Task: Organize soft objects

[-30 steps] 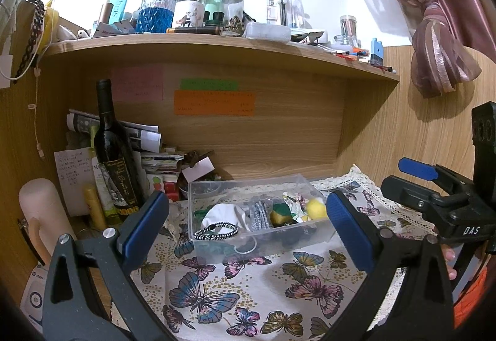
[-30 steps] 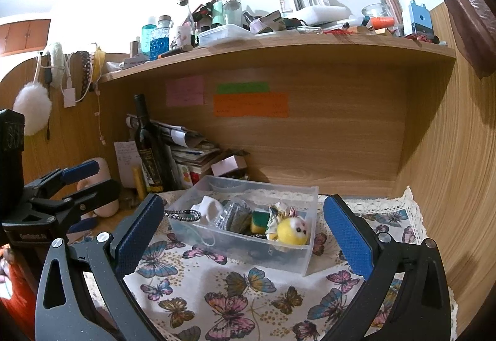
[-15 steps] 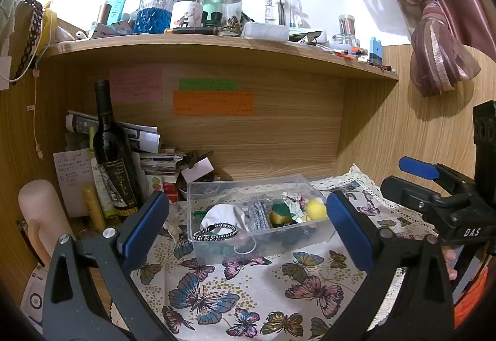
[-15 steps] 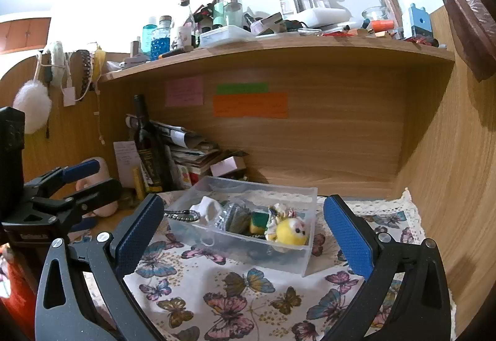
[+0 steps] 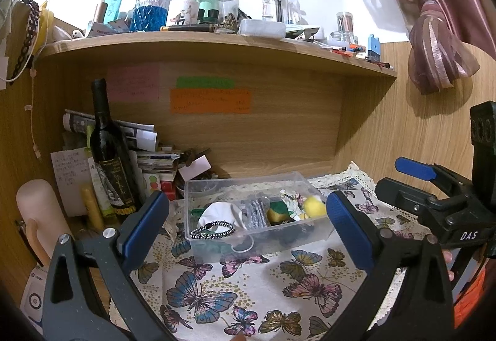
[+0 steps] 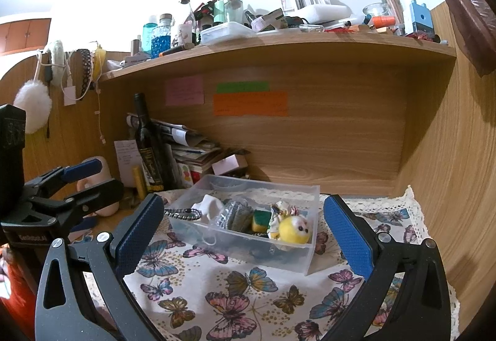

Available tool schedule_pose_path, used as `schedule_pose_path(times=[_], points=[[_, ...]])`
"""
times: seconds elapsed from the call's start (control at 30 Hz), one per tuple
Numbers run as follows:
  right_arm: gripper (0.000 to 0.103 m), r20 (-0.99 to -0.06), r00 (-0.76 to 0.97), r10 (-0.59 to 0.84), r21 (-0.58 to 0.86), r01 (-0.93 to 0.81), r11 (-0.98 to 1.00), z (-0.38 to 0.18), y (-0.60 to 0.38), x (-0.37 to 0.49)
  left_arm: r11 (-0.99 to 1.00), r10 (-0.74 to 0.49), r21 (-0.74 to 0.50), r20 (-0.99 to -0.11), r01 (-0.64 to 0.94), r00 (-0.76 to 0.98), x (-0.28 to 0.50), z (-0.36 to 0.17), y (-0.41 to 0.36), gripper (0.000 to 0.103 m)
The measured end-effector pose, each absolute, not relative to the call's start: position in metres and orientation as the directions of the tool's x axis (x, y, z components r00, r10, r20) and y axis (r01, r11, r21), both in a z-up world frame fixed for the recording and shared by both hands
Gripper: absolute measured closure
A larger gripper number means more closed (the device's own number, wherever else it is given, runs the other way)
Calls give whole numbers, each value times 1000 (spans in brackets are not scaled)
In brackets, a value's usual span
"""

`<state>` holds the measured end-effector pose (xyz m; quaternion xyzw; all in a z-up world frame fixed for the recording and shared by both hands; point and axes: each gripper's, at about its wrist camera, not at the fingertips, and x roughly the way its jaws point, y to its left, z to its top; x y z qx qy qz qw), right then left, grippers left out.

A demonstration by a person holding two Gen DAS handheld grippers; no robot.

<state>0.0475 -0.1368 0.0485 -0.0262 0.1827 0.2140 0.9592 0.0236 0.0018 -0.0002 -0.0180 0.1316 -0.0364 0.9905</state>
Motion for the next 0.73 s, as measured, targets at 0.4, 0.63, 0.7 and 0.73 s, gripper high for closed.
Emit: schedule_pose_path(times=[0.4, 0.63, 0.7, 0.73], points=[[0, -363, 840, 404, 29, -423, 906, 47, -137, 48, 995, -93, -46, -264, 83, 960, 25, -2, 3, 0], [0, -365, 838, 405, 27, -426, 904, 46, -135, 48, 995, -96, -31, -257, 91, 962, 22, -2, 0, 0], [0, -366, 836, 408, 27, -428, 903, 46, -135, 49, 995, -99, -37, -259, 92, 961, 22, -2, 0, 0], [0, -368, 835, 409, 28, -430, 902, 45, -135, 49, 995, -98, -38, -260, 91, 961, 22, -2, 0, 0]])
